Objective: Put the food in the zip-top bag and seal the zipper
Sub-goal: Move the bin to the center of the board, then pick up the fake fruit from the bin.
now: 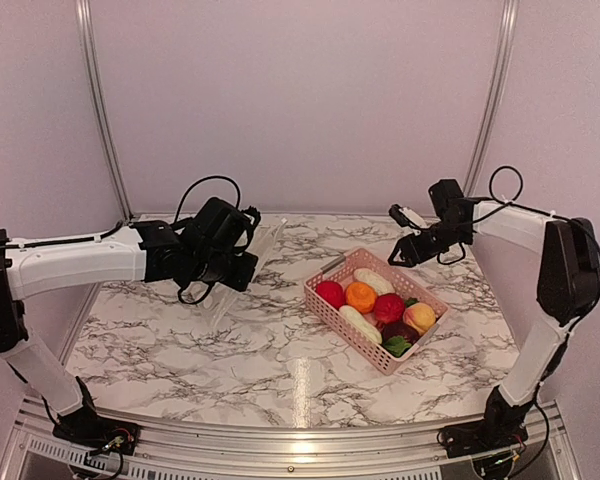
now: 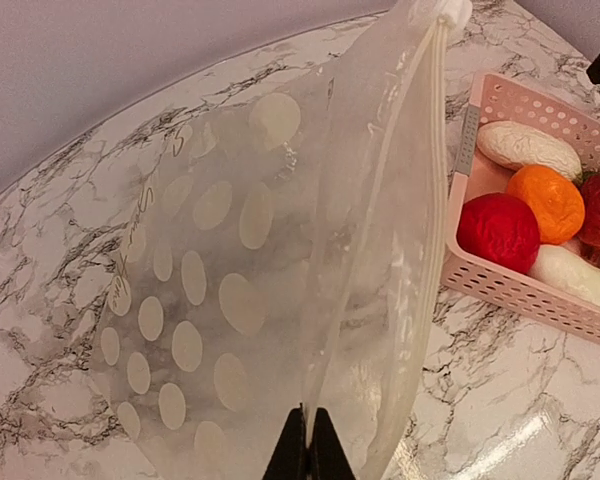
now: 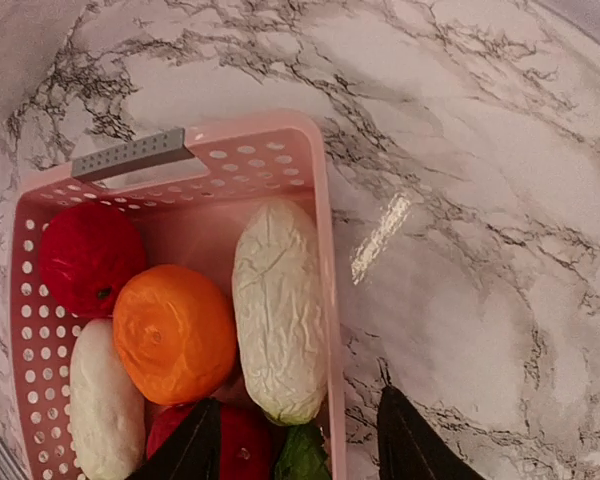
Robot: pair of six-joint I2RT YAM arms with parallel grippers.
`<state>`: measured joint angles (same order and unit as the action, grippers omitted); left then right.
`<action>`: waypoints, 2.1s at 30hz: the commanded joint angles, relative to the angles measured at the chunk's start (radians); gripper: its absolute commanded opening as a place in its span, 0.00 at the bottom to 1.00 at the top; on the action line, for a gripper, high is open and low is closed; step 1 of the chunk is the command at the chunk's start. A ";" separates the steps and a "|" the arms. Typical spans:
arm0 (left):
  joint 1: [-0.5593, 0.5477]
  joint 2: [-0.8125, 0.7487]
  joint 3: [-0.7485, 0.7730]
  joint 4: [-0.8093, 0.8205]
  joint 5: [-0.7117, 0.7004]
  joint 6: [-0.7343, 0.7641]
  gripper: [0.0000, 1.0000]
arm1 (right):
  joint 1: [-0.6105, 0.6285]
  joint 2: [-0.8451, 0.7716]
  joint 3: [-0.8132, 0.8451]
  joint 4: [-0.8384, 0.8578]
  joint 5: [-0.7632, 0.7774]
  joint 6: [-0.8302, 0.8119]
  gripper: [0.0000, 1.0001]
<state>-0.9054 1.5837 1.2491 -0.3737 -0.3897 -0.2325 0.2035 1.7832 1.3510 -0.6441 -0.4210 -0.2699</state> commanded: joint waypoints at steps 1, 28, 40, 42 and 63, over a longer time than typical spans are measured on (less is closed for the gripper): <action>-0.013 0.014 0.024 0.042 0.047 -0.063 0.00 | 0.006 -0.151 0.008 -0.003 -0.209 -0.042 0.51; -0.030 -0.006 -0.010 0.095 0.021 -0.139 0.00 | 0.362 0.064 0.052 0.064 0.036 -0.205 0.68; -0.030 -0.042 -0.058 0.103 0.015 -0.137 0.00 | 0.362 0.194 0.148 0.038 -0.027 -0.170 0.88; -0.030 -0.041 -0.061 0.105 0.015 -0.138 0.00 | 0.363 0.214 0.160 0.032 -0.030 -0.165 0.93; -0.029 -0.006 -0.012 0.133 0.021 -0.160 0.00 | 0.362 -0.036 0.105 0.020 -0.005 -0.161 0.46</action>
<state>-0.9337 1.5703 1.1984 -0.2722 -0.3595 -0.3794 0.5587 1.8915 1.4437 -0.6048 -0.4076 -0.4229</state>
